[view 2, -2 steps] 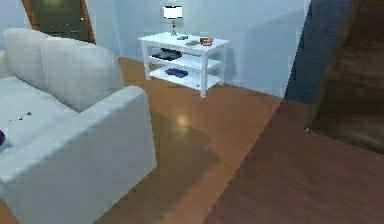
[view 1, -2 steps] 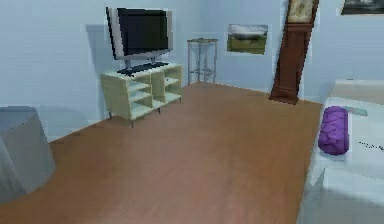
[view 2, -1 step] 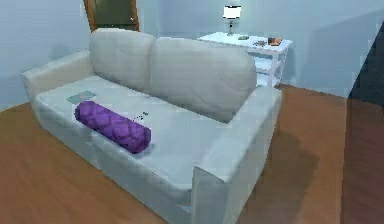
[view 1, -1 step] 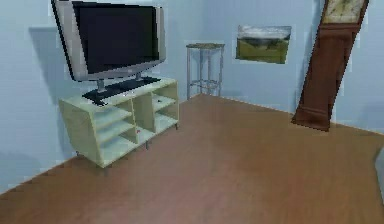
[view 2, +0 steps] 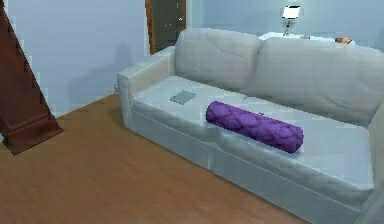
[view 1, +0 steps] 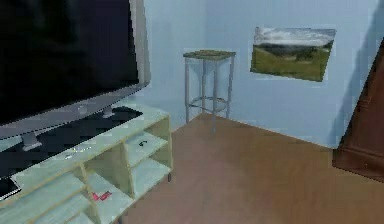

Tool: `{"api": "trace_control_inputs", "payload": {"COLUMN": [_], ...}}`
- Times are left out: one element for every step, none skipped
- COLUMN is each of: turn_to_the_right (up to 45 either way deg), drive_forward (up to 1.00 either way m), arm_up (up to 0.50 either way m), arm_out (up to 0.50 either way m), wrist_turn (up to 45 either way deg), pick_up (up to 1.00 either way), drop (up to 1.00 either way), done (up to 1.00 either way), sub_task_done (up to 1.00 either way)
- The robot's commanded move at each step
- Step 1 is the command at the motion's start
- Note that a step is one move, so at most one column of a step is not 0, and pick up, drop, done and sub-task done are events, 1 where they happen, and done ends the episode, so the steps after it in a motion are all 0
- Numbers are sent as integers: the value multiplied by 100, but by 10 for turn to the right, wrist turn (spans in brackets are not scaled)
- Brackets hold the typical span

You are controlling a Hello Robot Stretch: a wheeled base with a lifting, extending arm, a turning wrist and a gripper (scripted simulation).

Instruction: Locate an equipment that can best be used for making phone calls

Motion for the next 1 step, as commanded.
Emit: {"api": "trace_control_inputs", "payload": {"turn_to_the_right": [0], "drive_forward": [70], "arm_up": [0], "arm_out": [0], "wrist_turn": [0], "pick_up": [0], "drop": [0], "done": [0], "sub_task_done": [0]}}
